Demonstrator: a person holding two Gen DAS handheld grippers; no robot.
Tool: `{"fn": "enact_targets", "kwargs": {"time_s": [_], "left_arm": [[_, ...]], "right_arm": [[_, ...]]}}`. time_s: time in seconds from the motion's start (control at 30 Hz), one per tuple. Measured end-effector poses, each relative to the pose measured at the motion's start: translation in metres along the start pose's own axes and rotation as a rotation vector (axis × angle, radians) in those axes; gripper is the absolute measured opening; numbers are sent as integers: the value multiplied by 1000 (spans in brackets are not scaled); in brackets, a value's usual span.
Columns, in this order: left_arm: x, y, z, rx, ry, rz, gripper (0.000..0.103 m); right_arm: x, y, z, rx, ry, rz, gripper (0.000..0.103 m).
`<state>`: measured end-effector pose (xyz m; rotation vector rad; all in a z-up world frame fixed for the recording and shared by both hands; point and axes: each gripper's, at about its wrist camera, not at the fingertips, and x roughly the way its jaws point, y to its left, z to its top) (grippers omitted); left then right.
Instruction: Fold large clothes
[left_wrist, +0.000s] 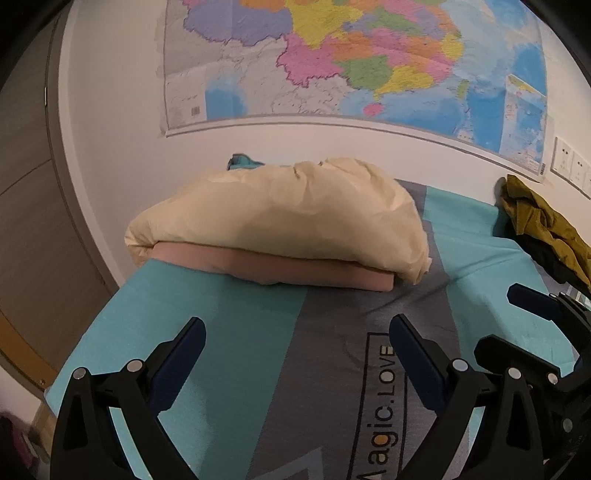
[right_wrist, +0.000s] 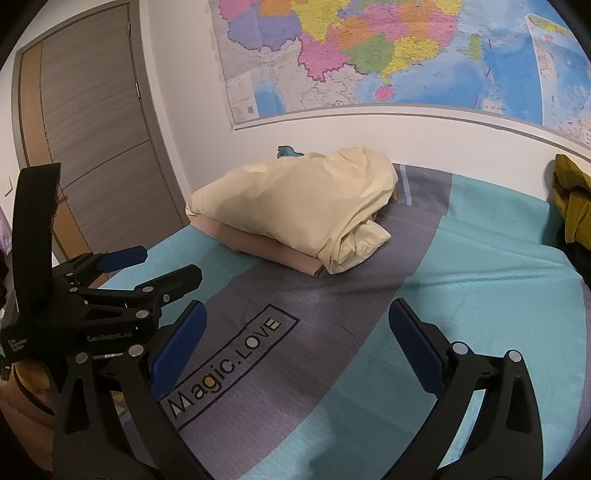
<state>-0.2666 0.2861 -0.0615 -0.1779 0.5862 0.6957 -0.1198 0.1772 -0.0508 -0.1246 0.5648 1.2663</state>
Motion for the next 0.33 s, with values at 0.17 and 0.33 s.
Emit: {"fn": "enact_targets", "kwargs": {"time_s": [0.17,0.33], "left_arm": [[1,-15,0,12,18,-46,96],[7,-47,2,54,28,-138,96]], "right_arm": [[-9,-10,-4,26,-5,-25,97],[-32,-36,-13,85,-26,-98,97]]}}
